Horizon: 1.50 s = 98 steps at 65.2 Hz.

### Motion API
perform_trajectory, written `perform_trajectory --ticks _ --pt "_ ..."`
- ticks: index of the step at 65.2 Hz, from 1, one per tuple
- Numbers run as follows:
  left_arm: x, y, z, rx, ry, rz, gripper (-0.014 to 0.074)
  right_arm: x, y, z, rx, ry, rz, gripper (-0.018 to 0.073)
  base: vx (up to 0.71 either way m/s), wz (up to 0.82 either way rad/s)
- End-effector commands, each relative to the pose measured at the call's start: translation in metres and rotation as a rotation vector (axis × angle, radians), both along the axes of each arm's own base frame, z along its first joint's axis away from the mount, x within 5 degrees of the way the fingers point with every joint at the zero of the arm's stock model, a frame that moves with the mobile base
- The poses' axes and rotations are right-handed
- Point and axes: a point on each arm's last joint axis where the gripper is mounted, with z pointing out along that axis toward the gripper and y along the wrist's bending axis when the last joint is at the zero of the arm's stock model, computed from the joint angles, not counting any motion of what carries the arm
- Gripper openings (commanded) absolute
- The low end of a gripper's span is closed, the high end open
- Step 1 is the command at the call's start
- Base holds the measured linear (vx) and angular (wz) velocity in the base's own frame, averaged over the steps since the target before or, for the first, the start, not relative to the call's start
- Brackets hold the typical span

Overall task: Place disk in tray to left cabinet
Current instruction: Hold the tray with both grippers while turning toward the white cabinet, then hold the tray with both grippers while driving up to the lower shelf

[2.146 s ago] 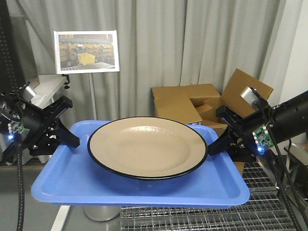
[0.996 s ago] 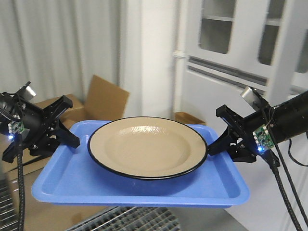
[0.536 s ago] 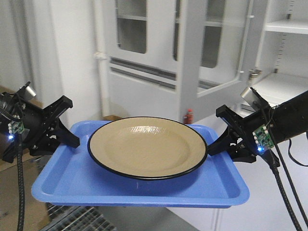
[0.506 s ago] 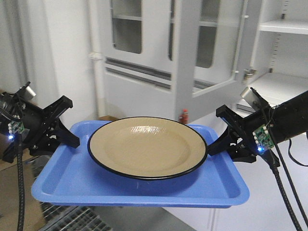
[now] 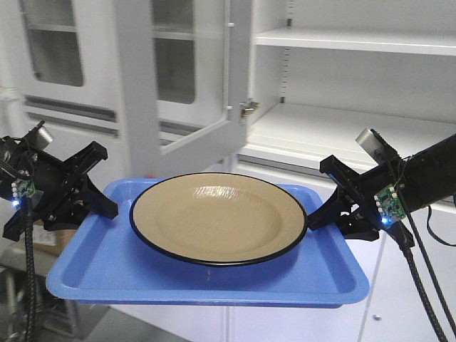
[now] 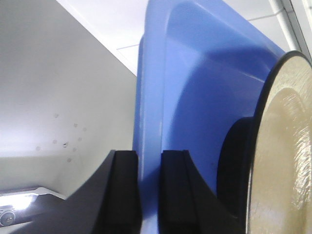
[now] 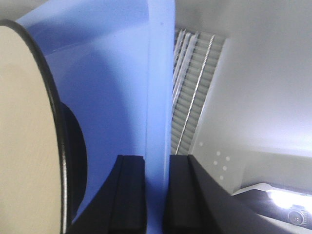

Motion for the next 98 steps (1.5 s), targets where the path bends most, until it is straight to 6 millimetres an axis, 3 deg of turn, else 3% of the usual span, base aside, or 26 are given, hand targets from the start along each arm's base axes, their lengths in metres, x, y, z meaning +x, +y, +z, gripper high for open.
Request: perform_trajectory --ticks 1,38,98 --pt "-0.0204 -0.022 0.043 -0.222 -0.063 -0.046 -0.0003 -0.0184 0.0218 0.0462 0.228 -0.071 0.055 -0.0006 0.12 -0.46" --pt "-0.0204 -0.022 0.043 -0.222 -0.063 -0.046 -0.0003 -0.0184 0.0218 0.0462 0.228 -0.071 0.055 -0.0006 0.13 -0.4" --pt "-0.0204 -0.022 0.043 -0.222 -0.063 -0.046 -0.0003 -0.0184 0.0218 0.0462 0.228 -0.071 0.055 -0.0006 0.23 -0.16"
